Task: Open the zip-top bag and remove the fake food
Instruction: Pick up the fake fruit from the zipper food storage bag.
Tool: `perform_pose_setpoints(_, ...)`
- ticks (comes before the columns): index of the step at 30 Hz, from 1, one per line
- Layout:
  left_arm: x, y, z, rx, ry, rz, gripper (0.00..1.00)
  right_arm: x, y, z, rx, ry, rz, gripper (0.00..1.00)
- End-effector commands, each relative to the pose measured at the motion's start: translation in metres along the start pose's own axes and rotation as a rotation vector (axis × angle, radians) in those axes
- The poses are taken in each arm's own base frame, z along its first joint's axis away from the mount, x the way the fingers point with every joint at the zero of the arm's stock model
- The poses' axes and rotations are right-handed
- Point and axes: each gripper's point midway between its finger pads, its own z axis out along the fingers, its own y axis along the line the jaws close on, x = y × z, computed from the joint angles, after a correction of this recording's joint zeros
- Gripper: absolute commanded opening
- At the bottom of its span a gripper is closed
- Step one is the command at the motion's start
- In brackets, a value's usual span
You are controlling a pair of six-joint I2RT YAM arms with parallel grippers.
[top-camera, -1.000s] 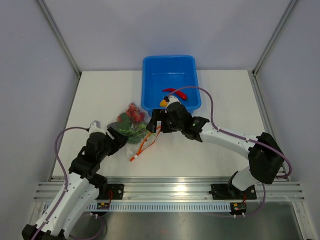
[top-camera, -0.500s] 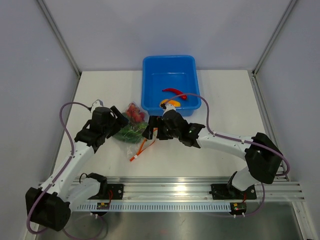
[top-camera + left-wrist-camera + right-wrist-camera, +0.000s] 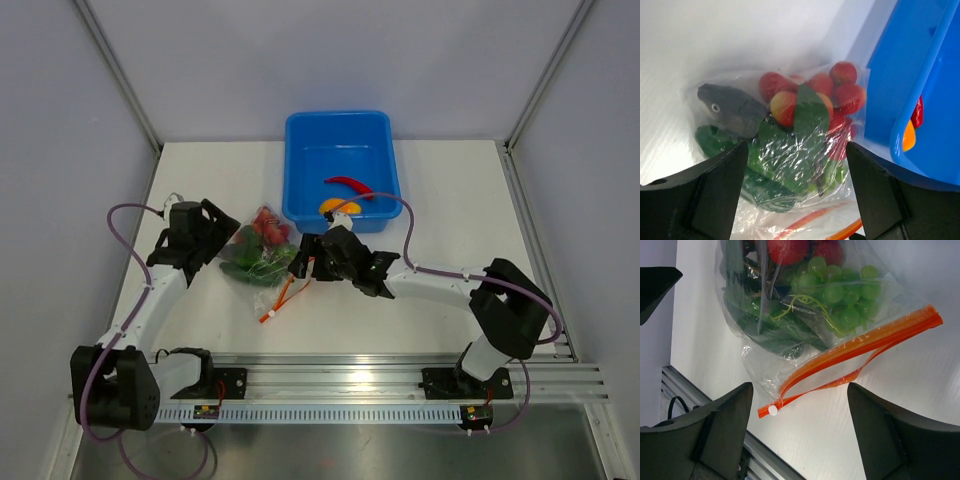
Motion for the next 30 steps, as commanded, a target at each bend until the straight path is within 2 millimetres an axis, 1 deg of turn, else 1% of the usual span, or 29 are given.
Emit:
perform_pose_setpoints(1,-0.014,-0.021,0.010,0.087,-0.030,-0.068,0.81,-0.015,0.010,0.008,-0.018,-0.078,-0.011,0.83)
perform_pose_setpoints(3,-0.013,-0.019,0.020,0.068,-0.011,-0.083,0.81,-0.016,0.009,0.012,-0.012,-0.085,-0.017,0.83)
perform_pose_setpoints(4,-0.011,-0.017,0.025,0.059,-0.003,-0.093,0.77,-0.015,0.008,0.013,-0.013,-0.084,-0.020,0.83)
perform_pose_setpoints(5,-0.006,-0.020,0.031,0.075,0.028,-0.104,0.76,-0.016,0.011,0.014,-0.021,-0.085,-0.026,0.83)
perform_pose_setpoints(6,0.002,-0.014,0.037,0.064,0.050,-0.137,0.75,-0.015,0.011,0.016,-0.025,-0.081,-0.031,0.83)
perform_pose_setpoints(7,0.005,-0.013,0.041,0.068,0.062,-0.152,0.74,-0.015,0.011,0.017,-0.027,-0.080,-0.035,0.83)
perform_pose_setpoints(8,0.006,-0.017,0.044,0.099,0.069,-0.164,0.73,-0.016,0.011,0.019,-0.022,-0.083,-0.044,0.83)
perform_pose_setpoints(9,0.013,-0.011,0.049,0.081,0.092,-0.179,0.73,-0.015,0.010,0.020,-0.020,-0.083,-0.047,0.83)
perform_pose_setpoints(13,0.022,-0.004,0.056,0.064,0.112,-0.192,0.72,-0.015,0.007,0.025,-0.010,-0.089,-0.061,0.83)
perform_pose_setpoints(17,0.022,0.001,0.054,0.053,0.116,-0.196,0.70,-0.018,0.008,0.030,-0.010,-0.098,-0.079,0.79)
perform_pose_setpoints(20,0.023,0.004,0.057,0.061,0.122,-0.203,0.61,-0.016,0.006,0.035,-0.006,-0.097,-0.088,0.76)
perform_pose_setpoints(21,0.023,0.005,0.058,0.064,0.125,-0.205,0.56,-0.016,0.005,0.037,-0.002,-0.098,-0.093,0.75)
perform_pose_setpoints(22,0.024,0.005,0.059,0.067,0.132,-0.208,0.43,-0.016,0.006,0.039,-0.002,-0.098,-0.094,0.74)
perform_pose_setpoints(24,0.027,0.007,0.061,0.075,0.150,-0.214,0.30,-0.016,0.003,0.041,0.009,-0.101,-0.105,0.71)
perform_pose_setpoints(25,0.029,0.009,0.061,0.073,0.156,-0.214,0.21,-0.016,0.002,0.042,0.012,-0.102,-0.104,0.71)
perform_pose_setpoints(26,0.026,0.004,0.063,0.097,0.146,-0.210,0.17,-0.017,0.002,0.042,0.013,-0.107,-0.107,0.70)
perform_pose_setpoints(28,0.027,0.004,0.062,0.100,0.151,-0.204,0.06,-0.018,0.002,0.042,0.014,-0.113,-0.108,0.68)
perform_pose_setpoints(30,0.026,0.002,0.060,0.115,0.146,-0.197,0.00,-0.019,0.003,0.043,0.009,-0.116,-0.113,0.67)
